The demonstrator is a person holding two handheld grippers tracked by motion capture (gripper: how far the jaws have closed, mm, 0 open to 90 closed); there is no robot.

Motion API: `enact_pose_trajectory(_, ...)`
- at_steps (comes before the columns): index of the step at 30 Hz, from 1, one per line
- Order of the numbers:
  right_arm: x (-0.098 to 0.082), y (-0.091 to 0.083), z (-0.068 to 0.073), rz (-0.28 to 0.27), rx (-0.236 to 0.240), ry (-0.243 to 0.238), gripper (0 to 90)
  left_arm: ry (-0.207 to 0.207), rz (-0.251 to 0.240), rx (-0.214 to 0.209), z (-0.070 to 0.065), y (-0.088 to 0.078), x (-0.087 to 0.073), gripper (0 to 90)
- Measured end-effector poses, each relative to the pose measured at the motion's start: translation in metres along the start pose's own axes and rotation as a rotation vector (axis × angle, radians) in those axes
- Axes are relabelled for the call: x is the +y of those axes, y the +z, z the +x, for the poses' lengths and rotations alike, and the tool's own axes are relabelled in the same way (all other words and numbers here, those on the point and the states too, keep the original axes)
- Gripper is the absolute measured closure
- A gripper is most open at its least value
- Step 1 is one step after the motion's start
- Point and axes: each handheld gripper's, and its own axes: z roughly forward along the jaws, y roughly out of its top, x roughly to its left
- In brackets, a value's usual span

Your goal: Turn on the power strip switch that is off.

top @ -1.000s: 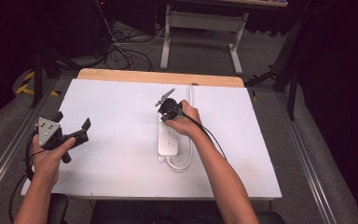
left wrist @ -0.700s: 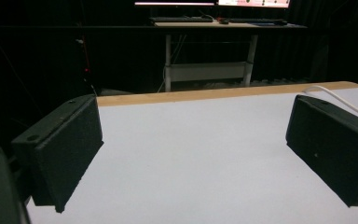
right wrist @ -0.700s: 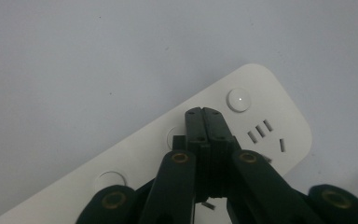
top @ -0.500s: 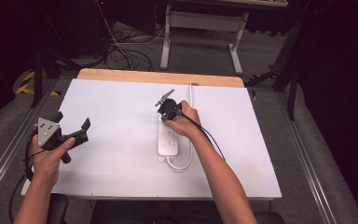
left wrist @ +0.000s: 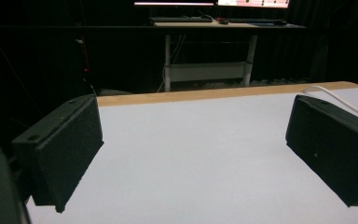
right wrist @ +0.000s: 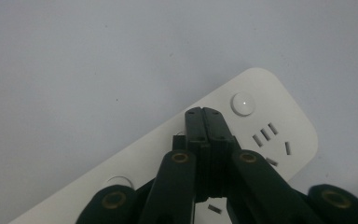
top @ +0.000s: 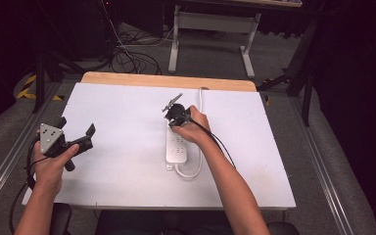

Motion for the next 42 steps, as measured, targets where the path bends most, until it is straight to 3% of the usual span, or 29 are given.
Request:
enact_pose_trajectory(12, -0.0007, 0.0011, 0.0017, 0.004, -0.01, 0.019, 90.0, -0.015, -0.003, 0.009, 0.003, 0.0005, 0.0001, 4.3)
enact_pose_trajectory(22, 0.0003, 0.0022, 0.0035, 0.017, -0.003, 0.073, 90.0, -0.023, -0.001, 0.008, 0.003, 0.0017, 0.0002, 4.3)
enact_pose_trajectory(42, 0.0039, 0.0027, 0.0059, 0.044, -0.016, 0.084, 90.0, -0.026, -0.001, 0.004, 0.0018, 0.0025, -0.0005, 4.3)
